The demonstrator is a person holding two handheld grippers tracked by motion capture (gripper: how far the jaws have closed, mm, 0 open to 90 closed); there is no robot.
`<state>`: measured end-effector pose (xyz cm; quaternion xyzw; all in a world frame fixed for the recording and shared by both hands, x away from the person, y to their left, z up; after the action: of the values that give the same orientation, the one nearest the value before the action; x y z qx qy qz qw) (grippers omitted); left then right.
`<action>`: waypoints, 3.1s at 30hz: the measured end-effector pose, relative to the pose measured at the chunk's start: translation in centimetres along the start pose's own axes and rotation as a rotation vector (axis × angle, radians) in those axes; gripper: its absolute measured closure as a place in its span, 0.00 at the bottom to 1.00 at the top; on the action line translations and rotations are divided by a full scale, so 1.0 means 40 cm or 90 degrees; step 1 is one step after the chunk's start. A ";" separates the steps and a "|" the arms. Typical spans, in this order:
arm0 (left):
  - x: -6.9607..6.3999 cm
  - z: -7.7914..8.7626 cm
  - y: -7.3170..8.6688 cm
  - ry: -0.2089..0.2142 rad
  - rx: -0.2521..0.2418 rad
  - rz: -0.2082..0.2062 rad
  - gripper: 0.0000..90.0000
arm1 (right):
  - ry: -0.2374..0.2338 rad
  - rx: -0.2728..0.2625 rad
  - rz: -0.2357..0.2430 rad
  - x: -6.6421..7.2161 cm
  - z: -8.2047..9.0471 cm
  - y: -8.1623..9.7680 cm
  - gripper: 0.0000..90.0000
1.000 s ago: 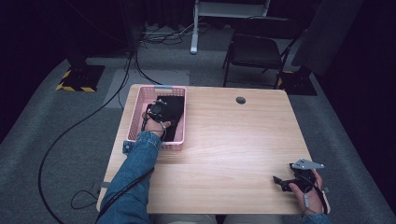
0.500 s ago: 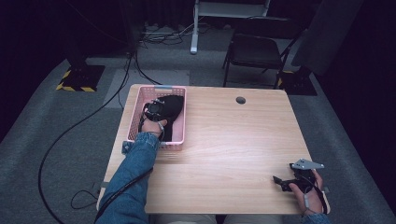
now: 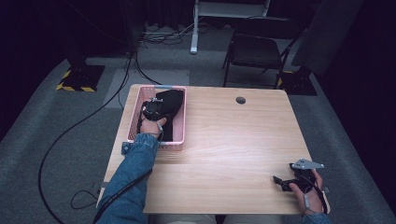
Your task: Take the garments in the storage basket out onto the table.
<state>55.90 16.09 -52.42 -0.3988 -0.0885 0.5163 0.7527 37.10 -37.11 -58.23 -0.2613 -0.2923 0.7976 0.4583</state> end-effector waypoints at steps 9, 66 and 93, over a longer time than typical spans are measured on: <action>-0.046 0.044 -0.042 0.010 -0.059 -0.030 0.57 | 0.000 0.000 0.000 0.000 0.000 0.000 0.00; -0.321 0.090 -0.158 0.115 -0.190 -0.130 0.56 | -0.001 -0.001 0.002 0.000 0.000 0.000 0.00; -0.425 0.010 -0.156 0.146 -0.192 -0.155 0.56 | -0.001 -0.001 0.002 0.000 0.000 0.000 0.00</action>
<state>52.42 0.97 -43.10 -0.5496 -0.1262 0.3536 0.7463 37.13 -37.11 -58.23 -0.2616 -0.2928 0.7981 0.4570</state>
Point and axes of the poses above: each handheld gripper's, and its own axes: z roughly backward along the jaws, y roughly out of its underside, x roughly to its left, the point moved 4 cm from there along -z, roughly forward along the jaws, and after that the axes turned 12 degrees about y, right-handed, at the moved point
